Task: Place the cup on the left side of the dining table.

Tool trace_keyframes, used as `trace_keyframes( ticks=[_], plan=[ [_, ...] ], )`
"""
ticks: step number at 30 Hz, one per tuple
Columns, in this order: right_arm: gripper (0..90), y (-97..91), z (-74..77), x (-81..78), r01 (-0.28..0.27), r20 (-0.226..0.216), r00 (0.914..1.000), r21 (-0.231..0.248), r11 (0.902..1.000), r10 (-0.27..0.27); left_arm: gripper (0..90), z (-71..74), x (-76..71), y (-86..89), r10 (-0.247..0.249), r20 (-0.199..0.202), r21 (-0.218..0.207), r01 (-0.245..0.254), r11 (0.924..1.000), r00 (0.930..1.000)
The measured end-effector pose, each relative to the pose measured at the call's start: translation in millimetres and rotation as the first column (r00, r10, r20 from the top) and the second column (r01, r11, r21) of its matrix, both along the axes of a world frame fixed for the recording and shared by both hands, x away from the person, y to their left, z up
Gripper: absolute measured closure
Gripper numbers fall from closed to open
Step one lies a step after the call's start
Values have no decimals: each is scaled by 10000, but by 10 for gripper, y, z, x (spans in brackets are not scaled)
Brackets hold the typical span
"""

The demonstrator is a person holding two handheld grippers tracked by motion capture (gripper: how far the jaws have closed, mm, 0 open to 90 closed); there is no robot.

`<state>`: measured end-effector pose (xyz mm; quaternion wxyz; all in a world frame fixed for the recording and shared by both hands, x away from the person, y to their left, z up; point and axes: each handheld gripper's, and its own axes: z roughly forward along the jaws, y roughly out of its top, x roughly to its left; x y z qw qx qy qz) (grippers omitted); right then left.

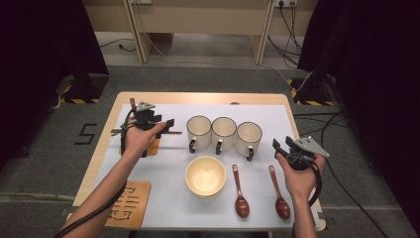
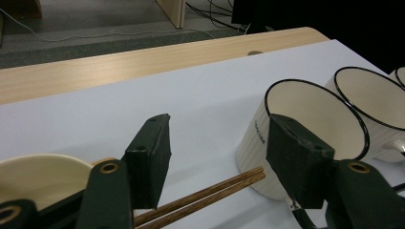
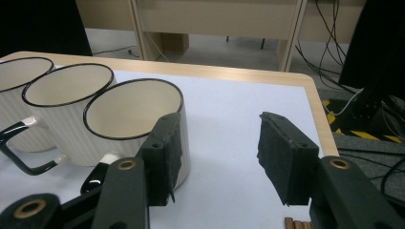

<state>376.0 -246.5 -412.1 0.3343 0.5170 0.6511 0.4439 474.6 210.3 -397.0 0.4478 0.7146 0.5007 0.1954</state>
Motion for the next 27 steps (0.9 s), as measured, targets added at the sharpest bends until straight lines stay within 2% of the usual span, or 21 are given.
trace_keyframes(
  ticks=[9,19,22,27],
  plan=[
    [503,8,6,-2,-26,0,10000,-31,10000,26,408,29,121,-181,-303,-118,140,304,9994,9995],
    [501,21,-3,7,-93,-29,10000,-33,10000,93,407,-37,241,-388,-648,-488,171,657,9977,9967],
    [501,24,-4,8,-101,-33,9999,-49,9999,101,412,-70,282,-444,-752,-743,117,763,9970,9944],
    [500,35,-3,5,-136,-126,9998,-43,9999,135,450,-125,359,-561,-1006,-1137,359,1053,9938,9884]
  ],
)
